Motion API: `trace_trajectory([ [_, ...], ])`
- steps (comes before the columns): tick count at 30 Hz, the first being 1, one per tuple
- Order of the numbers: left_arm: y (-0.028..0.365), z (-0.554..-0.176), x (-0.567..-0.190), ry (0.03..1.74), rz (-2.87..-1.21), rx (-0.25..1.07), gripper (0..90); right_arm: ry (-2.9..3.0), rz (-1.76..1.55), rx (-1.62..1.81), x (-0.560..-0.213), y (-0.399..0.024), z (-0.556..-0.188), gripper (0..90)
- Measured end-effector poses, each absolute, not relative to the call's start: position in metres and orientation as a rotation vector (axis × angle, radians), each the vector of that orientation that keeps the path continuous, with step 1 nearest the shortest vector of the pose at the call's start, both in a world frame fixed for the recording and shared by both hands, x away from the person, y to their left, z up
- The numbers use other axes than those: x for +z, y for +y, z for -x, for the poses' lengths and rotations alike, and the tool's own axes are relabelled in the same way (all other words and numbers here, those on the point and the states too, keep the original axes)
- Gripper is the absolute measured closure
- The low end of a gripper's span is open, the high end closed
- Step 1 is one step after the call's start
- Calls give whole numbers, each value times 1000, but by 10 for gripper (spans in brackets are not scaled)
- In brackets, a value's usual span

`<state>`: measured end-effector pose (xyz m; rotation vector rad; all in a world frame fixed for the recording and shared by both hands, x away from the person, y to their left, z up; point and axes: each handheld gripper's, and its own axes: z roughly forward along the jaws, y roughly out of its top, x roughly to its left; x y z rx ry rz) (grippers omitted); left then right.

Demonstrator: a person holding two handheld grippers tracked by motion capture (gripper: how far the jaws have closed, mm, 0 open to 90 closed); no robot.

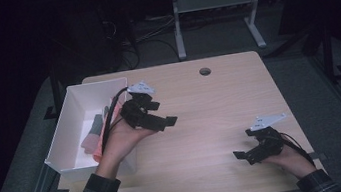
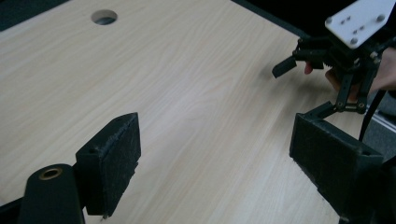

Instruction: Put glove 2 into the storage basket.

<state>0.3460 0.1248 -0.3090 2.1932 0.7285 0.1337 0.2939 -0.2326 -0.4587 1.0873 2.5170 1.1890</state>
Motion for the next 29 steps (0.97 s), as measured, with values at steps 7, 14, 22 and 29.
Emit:
trace_trajectory([
  [7, 96, -336, -344, 709, -2260, 118, 161, 2517, -1088, 1181, -459, -232, -293, 3],
  [14, 80, -327, -378, 689, -2288, 126, 161, 2512, -1066, 1171, -461, -231, -292, 3],
  [22, 75, -321, -417, 676, -2301, 109, 161, 2510, -1054, 1161, -462, -231, -292, 3],
  [29, 81, -321, -429, 674, -2291, 117, 161, 2511, -1056, 1162, -463, -231, -293, 3],
])
